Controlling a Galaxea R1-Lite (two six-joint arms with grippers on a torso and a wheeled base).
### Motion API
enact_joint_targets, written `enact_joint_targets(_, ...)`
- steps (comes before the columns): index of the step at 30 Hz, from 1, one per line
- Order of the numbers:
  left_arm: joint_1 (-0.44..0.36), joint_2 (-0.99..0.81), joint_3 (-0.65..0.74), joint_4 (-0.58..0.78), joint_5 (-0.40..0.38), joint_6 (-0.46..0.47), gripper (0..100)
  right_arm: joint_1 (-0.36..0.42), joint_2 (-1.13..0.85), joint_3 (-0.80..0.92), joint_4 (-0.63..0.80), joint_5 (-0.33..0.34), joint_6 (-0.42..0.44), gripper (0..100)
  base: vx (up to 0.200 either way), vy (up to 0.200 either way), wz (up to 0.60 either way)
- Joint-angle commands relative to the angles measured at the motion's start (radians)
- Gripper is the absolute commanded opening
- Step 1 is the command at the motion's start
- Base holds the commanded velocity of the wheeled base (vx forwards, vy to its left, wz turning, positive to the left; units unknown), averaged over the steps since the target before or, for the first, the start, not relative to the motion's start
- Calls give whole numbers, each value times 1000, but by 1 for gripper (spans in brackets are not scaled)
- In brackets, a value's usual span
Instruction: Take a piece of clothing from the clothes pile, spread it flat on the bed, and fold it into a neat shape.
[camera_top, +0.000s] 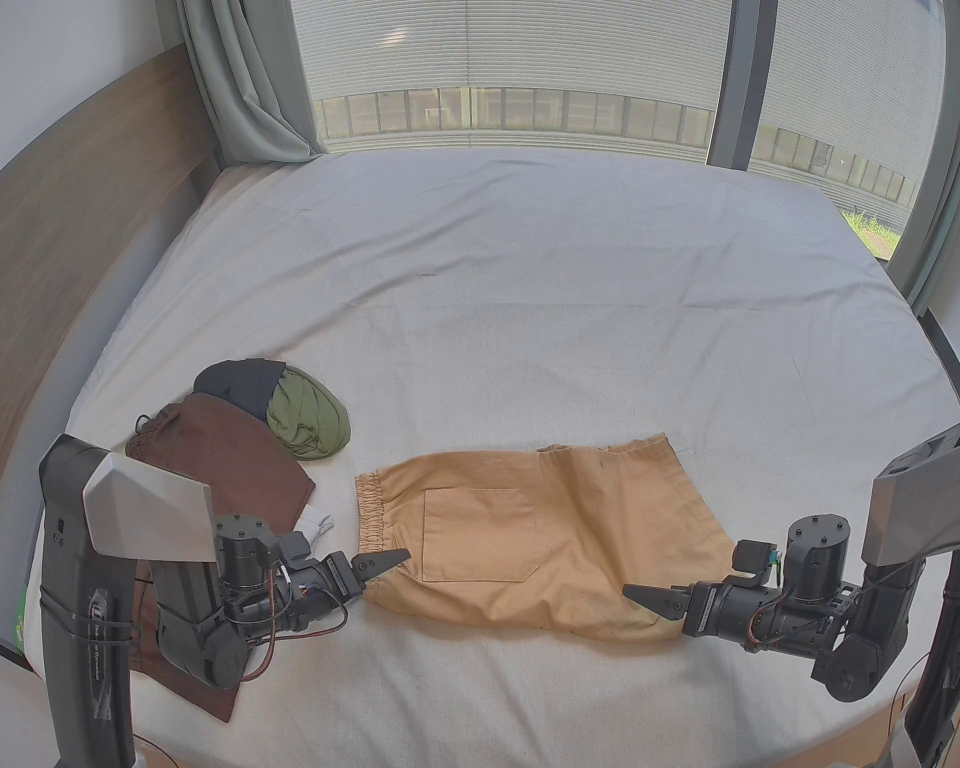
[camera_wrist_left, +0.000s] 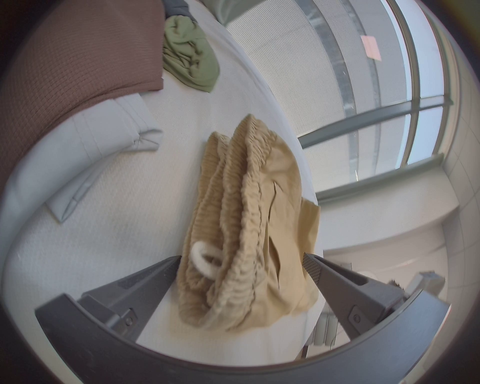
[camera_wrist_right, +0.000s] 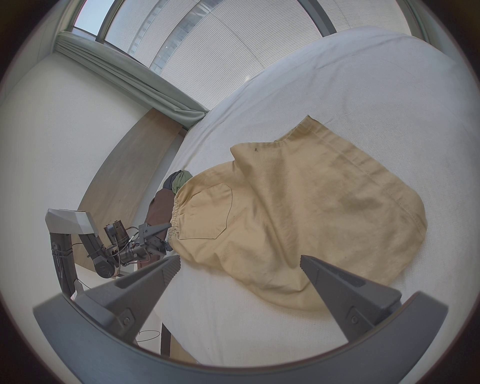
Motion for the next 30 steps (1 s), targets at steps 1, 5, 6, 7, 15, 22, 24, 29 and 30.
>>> enact_joint_targets(1,-38,-1,-48,0,58,-64,100,0,2,-1,-1,1,-1,100,0,0,0)
enact_joint_targets(5,-87,0,-82,0,157,-113,100,0,4,-1,-1,1,0,100,0,0,0)
enact_joint_targets(6,-96,0,-94,0,184,-122,100,0,4,0,-1,1,0,100,0,0,0)
enact_joint_targets(7,-97,2,-96,0,187,-124,100,0,4,0,-1,1,0,100,0,0,0)
enact_joint_targets(15,-119,3,-124,0,272,-157,100,2,6,0,-1,1,-1,100,0,0,0)
enact_joint_targets(22,-116,3,-117,0,272,-157,0,2,6,0,-1,1,-1,100,0,0,0)
enact_joint_targets(24,-114,2,-116,0,270,-156,0,2,15,-1,-1,1,-1,100,0,0,0)
enact_joint_targets(29,-97,-18,-102,0,258,-148,0,-1,19,-3,-1,1,-1,100,0,0,0)
enact_joint_targets(30,-94,-26,-97,0,252,-145,0,-1,21,-4,-1,1,-1,100,0,0,0)
